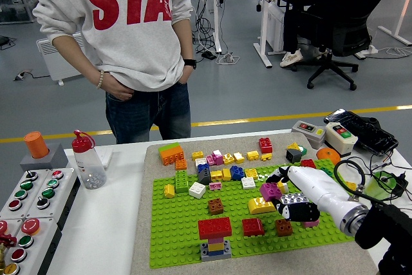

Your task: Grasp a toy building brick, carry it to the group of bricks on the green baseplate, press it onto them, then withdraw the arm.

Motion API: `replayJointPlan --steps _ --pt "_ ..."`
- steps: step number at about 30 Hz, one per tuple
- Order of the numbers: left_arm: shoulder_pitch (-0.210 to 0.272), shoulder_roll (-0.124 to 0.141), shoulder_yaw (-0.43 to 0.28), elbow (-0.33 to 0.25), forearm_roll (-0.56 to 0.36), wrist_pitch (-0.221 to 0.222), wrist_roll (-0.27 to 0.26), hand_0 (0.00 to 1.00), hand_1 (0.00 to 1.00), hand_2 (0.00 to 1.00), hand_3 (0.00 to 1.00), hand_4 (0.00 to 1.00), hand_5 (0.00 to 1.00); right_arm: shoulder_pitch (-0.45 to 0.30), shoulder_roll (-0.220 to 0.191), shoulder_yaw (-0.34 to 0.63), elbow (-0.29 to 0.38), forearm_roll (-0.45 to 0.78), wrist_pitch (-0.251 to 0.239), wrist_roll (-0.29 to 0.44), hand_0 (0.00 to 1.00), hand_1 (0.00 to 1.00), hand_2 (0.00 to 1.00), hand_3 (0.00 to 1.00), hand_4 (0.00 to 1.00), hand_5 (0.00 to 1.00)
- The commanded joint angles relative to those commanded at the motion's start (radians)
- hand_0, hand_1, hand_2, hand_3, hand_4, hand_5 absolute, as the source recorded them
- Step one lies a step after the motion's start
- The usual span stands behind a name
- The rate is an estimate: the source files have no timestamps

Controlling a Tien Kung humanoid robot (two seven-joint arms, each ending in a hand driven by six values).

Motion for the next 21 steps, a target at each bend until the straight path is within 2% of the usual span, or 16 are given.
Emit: replayJointPlan --steps 8,15,21 --pt "-0.002 0.001 0.001 0.000 -0.002 -0.001 0.000 0.652 0.686 0.675 0.575 0.287 0.998 0.025 0.028 -0.022 0.000 -0.001 -0.014 0.010 0.869 0.756 0.741 0.547 0.380 0.151" --pt "-0.002 0.000 0.001 0.000 -0.001 -0.002 0.002 0.653 0.686 0.674 0.575 0.286 0.998 0.042 0.031 -0.043 0.000 0.000 -0.027 0.044 0.863 0.752 0.739 0.547 0.380 0.154" --pt "-0.001 0.000 0.002 0.000 -0.002 -0.003 0.003 0.653 0.686 0.674 0.575 0.286 0.998 0.089 0.037 -0.080 0.000 0.001 -0.021 0.067 0.861 0.750 0.737 0.547 0.381 0.163"
